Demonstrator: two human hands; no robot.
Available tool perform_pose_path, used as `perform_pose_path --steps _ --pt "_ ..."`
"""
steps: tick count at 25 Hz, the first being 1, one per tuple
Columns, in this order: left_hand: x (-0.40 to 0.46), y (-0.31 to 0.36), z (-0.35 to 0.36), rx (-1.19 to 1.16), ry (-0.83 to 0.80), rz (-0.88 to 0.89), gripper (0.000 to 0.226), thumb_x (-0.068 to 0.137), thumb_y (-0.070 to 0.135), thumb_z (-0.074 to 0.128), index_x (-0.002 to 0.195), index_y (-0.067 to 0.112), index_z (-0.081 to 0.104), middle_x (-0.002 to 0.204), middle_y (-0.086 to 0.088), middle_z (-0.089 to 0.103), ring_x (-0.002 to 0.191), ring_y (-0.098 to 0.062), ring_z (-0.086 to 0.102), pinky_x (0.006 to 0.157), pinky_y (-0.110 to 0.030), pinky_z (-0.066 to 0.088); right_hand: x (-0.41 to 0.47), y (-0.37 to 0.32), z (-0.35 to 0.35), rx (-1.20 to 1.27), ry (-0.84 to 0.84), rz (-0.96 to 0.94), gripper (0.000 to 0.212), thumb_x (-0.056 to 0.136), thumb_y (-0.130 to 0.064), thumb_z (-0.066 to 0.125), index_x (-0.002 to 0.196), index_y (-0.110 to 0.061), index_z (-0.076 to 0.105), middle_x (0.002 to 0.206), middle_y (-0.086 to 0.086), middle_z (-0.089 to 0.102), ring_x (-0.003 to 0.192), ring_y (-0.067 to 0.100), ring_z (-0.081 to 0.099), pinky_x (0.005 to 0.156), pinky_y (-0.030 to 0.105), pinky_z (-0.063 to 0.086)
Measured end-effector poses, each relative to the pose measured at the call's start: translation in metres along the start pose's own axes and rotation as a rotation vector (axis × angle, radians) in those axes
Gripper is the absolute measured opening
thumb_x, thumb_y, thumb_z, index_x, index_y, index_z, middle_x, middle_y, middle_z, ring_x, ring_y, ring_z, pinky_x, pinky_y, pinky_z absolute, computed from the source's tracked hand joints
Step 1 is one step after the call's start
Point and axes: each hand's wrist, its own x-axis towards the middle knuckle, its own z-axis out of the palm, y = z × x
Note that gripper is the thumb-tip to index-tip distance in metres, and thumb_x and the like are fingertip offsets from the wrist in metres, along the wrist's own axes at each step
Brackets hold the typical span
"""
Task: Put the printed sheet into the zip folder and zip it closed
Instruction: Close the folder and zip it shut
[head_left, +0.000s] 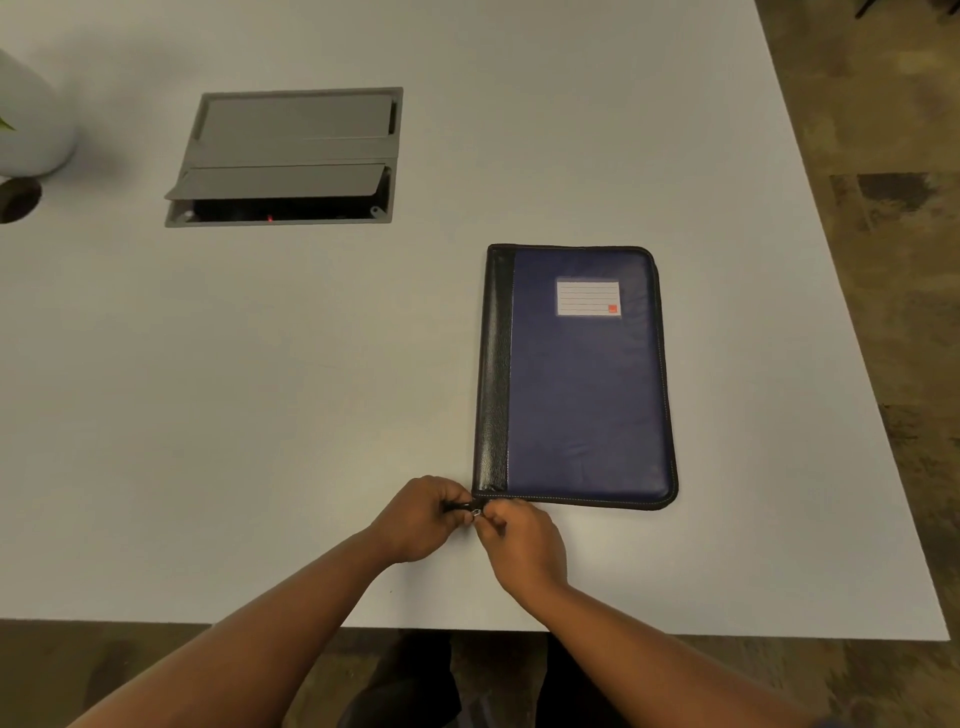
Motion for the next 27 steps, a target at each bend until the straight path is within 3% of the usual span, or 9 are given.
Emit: perform_pose_path --steps 3,6,8,13,17,27 --pt "0.001 0.000 -0.002 0.063 -0.016 0.026 0.007 0.090 0.017 0.071 0.090 0.021 0.077 0.086 0.007 0.071 0.081 -0.010 0.062 0.073 -0.023 0.049 -0.003 0.001 0.005 -0.002 0.007 -0.025 0.023 0.094 -0.042 0.058 0.085 -0.024 0.070 0.084 -0.008 0.066 0.075 0.013 0.059 0.061 0.030 0.053" --pt "-0.001 -0.002 -0.004 0.118 -0.016 0.037 0.007 0.091 0.019 0.069 0.090 0.023 0.074 0.086 0.008 0.068 0.080 -0.009 0.060 0.074 -0.027 0.050 -0.005 0.001 0.007 -0.057 0.034 -0.067 0.024 0.097 -0.042 0.053 0.090 -0.025 0.068 0.087 -0.008 0.066 0.072 0.011 0.056 0.053 0.017 0.035" --pt "-0.003 -0.002 -0.006 0.147 -0.002 0.038 0.007 0.092 0.020 0.067 0.092 0.023 0.074 0.086 0.010 0.067 0.078 -0.008 0.059 0.075 -0.030 0.053 -0.006 -0.001 0.008 -0.098 0.046 -0.077 0.025 0.099 -0.042 0.049 0.092 -0.026 0.067 0.087 -0.008 0.068 0.069 0.011 0.054 0.052 0.015 0.028" --pt "-0.007 0.001 -0.009 0.214 0.092 0.040 0.012 0.094 0.022 0.064 0.097 0.023 0.075 0.090 0.007 0.069 0.081 -0.012 0.061 0.073 -0.030 0.052 0.000 -0.004 0.009 -0.143 0.118 -0.003 0.027 0.097 -0.034 0.047 0.083 -0.022 0.065 0.078 -0.003 0.070 0.063 0.014 0.057 0.054 0.029 0.045" --pt "-0.006 0.003 -0.010 0.270 0.143 0.045 0.015 0.094 0.022 0.061 0.100 0.024 0.075 0.094 0.007 0.069 0.085 -0.014 0.061 0.073 -0.027 0.048 0.001 0.004 0.005 -0.139 0.176 0.029 0.025 0.095 -0.031 0.050 0.082 -0.020 0.068 0.074 -0.002 0.069 0.060 0.016 0.060 0.058 0.032 0.055" --pt "-0.001 0.008 -0.012 0.380 0.139 0.038 0.015 0.092 0.022 0.060 0.097 0.025 0.074 0.092 0.007 0.068 0.087 -0.016 0.061 0.072 -0.029 0.049 -0.002 0.061 -0.037 -0.153 0.271 0.074 0.022 0.094 -0.033 0.056 0.078 -0.019 0.064 0.068 -0.006 0.063 0.055 0.011 0.055 0.055 0.019 0.041"
